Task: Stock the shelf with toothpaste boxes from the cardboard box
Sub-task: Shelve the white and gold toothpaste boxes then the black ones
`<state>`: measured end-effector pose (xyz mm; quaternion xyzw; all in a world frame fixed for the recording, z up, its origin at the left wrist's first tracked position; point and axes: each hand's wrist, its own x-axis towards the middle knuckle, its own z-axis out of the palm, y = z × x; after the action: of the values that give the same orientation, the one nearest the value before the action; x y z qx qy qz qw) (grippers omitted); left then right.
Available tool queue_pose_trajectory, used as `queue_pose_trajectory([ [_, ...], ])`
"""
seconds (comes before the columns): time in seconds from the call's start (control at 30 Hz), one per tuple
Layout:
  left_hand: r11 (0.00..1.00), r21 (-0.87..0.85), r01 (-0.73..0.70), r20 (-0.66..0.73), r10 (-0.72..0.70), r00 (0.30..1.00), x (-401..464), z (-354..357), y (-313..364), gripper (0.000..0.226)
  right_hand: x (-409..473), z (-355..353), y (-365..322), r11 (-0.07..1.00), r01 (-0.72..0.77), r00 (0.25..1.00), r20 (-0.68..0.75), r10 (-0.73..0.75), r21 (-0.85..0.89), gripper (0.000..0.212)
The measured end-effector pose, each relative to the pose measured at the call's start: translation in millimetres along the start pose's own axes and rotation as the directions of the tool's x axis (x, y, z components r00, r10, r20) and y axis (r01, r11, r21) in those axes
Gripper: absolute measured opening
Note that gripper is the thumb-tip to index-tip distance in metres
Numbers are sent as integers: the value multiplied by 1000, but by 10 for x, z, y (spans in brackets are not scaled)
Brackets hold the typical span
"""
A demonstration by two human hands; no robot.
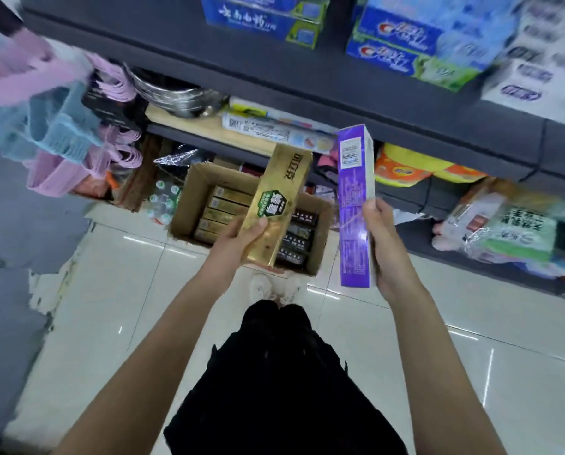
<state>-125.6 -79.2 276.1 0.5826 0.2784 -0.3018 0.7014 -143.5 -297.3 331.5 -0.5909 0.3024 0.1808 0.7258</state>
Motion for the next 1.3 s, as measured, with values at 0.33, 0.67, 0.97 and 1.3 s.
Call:
queue_pose_trajectory([
  [0.33,995,-91,-32,71,38,997,-409,374,205,33,-570,-387,-190,828,48,999,-44,-28,559,35],
  [0.67,995,-43,-86,39,88,995,-402,892,258,30,-584,-1277,-118,801,158,987,-124,-105,578,80],
  [0.97,989,-84,-120,-145,107,984,-394,2071,-42,35,-11,-2510,-565,813,194,865,-295,-406,-549,27],
  [1.3,952,-239,-192,-248,132,960,-443,3374,-72,29,624,-3144,-1546,869,405,913,-65,-403,284,53],
])
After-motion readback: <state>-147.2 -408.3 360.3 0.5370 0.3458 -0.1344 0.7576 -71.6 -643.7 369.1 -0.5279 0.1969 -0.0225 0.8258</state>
